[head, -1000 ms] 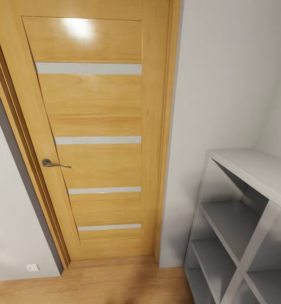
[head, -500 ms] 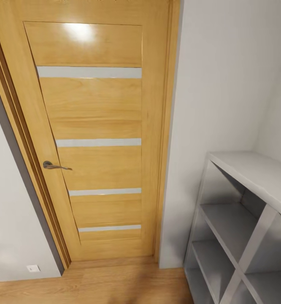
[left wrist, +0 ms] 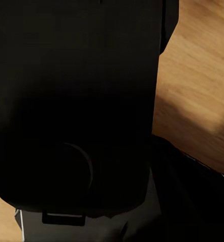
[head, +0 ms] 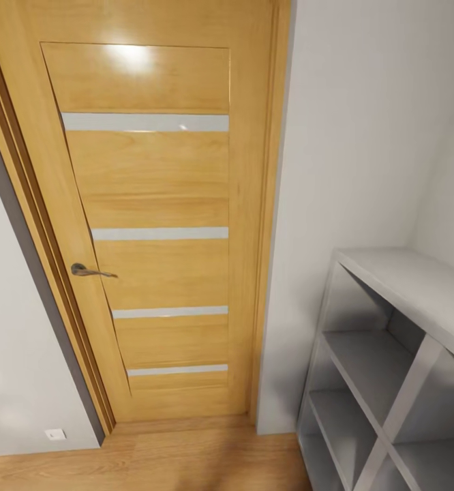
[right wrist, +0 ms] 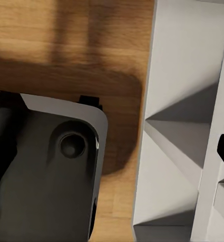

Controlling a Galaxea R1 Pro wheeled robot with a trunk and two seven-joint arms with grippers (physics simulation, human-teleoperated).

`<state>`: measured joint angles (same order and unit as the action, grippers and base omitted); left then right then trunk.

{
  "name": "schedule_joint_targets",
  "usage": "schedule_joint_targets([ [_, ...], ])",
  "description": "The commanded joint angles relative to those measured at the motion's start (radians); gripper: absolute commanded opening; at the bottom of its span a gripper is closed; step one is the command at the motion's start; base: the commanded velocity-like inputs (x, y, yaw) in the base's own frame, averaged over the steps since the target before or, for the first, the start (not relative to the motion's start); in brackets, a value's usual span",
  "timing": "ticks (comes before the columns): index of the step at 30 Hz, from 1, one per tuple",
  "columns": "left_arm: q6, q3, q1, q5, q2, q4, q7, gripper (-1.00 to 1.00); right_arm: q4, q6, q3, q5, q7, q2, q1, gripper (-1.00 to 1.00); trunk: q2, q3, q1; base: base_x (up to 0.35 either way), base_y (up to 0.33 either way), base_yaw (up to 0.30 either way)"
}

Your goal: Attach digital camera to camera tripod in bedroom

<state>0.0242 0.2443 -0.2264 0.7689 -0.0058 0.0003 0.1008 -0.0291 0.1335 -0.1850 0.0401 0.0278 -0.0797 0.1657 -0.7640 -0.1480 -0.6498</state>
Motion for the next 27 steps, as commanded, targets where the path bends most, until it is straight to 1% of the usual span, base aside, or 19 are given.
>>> schedule_joint_targets([
  [1, 0.002, 0.009, -0.001, 0.006, 0.000, 0.000, 0.004, -1.00, -0.003, 0.006, -0.005, 0.004, 0.003, 0.000, 0.001, 1.00, 0.006, 0.002, 0.004, 0.000, 0.000, 0.000],
  [27, 0.002, 0.008, -0.001, 0.007, 0.001, 0.000, 0.005, -1.00, -0.003, 0.005, -0.005, 0.004, 0.003, -0.002, 0.001, 1.00, 0.188, 0.083, 0.103, 0.000, 0.000, 0.000],
])
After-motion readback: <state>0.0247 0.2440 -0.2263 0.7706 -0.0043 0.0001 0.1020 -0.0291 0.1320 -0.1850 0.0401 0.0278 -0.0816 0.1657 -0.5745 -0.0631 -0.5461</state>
